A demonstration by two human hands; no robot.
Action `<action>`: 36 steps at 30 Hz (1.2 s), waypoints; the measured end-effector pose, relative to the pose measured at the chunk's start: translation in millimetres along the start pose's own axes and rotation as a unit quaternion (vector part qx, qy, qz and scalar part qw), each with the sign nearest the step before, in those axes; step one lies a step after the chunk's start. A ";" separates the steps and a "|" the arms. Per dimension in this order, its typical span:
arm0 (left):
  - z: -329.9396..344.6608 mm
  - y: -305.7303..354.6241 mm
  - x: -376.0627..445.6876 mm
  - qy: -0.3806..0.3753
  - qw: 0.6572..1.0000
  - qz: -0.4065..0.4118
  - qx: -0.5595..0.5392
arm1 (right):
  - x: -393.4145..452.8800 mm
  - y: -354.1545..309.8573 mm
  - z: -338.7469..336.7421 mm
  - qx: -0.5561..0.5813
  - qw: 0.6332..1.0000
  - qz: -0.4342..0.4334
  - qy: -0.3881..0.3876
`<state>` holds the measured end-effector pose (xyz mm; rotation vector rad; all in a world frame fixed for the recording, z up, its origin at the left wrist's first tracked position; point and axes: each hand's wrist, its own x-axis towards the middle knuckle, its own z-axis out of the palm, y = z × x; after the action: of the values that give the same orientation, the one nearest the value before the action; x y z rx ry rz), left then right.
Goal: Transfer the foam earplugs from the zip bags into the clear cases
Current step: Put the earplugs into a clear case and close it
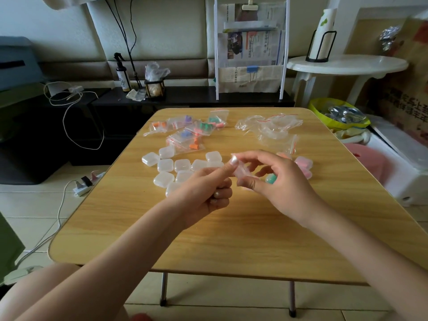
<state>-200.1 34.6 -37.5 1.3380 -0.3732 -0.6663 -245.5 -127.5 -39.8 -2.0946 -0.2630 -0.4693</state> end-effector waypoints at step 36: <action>-7.8 -1.1 10.5 0.133 0.949 -0.179 -0.221 | -7.8 2.3 11.8 0.000 0.998 -0.047 -0.041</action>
<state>-187.6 33.8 -41.4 1.0477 0.2383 -0.8014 -249.1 -118.8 -50.7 -2.1104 -0.4117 -0.4391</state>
